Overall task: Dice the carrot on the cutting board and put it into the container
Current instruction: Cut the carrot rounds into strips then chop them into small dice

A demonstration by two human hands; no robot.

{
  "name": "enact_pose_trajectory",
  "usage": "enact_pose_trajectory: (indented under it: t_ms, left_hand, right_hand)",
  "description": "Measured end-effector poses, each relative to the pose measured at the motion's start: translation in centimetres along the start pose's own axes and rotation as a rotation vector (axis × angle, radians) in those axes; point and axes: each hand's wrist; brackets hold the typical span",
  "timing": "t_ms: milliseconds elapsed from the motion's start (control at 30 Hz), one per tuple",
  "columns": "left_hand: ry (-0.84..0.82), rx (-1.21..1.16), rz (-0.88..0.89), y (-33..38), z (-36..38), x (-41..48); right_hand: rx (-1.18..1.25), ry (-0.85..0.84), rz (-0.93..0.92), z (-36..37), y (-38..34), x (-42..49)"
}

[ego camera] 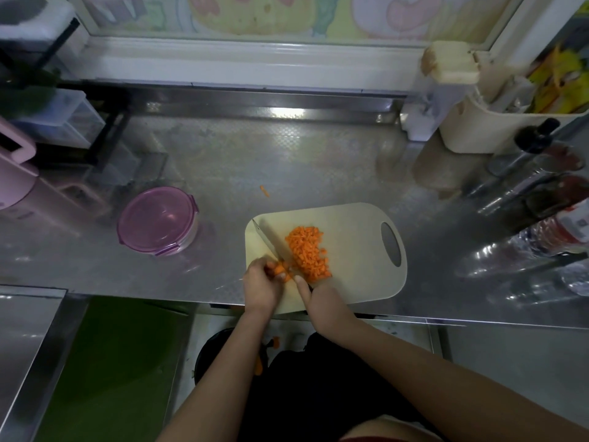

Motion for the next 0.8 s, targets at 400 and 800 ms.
enact_pose_trajectory:
  t_ms: [400, 800]
  left_hand:
    - [0.068, -0.002, -0.005, 0.7, 0.3, -0.8]
    - [0.045, 0.039, 0.025, 0.6, 0.3, -0.4]
  right_hand:
    - [0.034, -0.052, -0.056, -1.1, 0.0, -0.7]
    - [0.015, -0.029, 0.085, 0.4, -0.1, 0.1]
Point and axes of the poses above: each hand's wrist, its own x-axis towards the middle knuckle, its own z-axis out of the palm, y = z × x, and after that the axes turned 4 degrees about z, right-handed
